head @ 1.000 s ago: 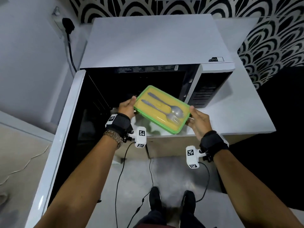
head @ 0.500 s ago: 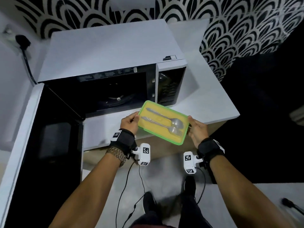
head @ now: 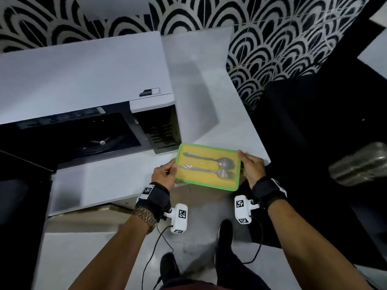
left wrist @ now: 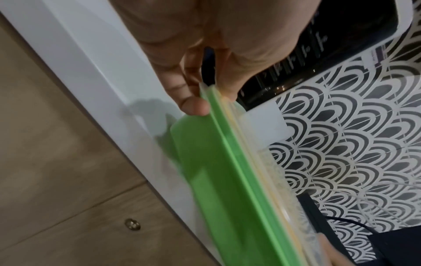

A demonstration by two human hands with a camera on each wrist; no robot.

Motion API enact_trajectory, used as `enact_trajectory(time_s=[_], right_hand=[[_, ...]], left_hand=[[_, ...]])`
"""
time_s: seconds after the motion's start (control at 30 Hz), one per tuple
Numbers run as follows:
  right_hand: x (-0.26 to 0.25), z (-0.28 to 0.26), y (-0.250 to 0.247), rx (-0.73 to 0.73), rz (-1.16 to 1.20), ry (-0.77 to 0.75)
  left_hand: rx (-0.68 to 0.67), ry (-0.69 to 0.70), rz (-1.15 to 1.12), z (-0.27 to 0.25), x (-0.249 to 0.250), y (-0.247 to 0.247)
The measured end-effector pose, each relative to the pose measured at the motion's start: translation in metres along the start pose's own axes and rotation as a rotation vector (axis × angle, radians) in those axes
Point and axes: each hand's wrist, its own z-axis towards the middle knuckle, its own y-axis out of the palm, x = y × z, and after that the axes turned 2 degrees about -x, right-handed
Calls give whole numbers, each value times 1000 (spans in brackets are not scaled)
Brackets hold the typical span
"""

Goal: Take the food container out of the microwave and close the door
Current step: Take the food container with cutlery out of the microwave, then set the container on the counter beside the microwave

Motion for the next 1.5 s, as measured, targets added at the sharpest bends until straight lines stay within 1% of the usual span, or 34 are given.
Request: enact_trajectory(time_s=[0.17,0.27,0.37,0.6,0.73,0.87,1.03,1.3,1.5], right_hand=[[-18,47,-24,1,-145,-47],[-24,75,-33,-9,-156,-84],[-29,98,-36,-26,-175,-88],[-40,136,-36,-34,-198,-120],[-45,154,-36,-23,-216,-135],[-50,168,-33,-13,-229,-133],[-56,179,-27,-38,-235,-135],[-58,185,-17,-73,-228,-142],[-65,182,-12,-77,-233,-150]], left_hand=[[29,-28,131,24,3,43],[56,-37,161,34,12,59],[92,-39,188,46,18,72],[224,-18,128,58,40,93],[197,5,95,64,52,108],[172,-15,185,76,65,120],[183,-26,206,98,74,124],[196,-45,201,122,79,115],[219,-46,174,127,78,116]])
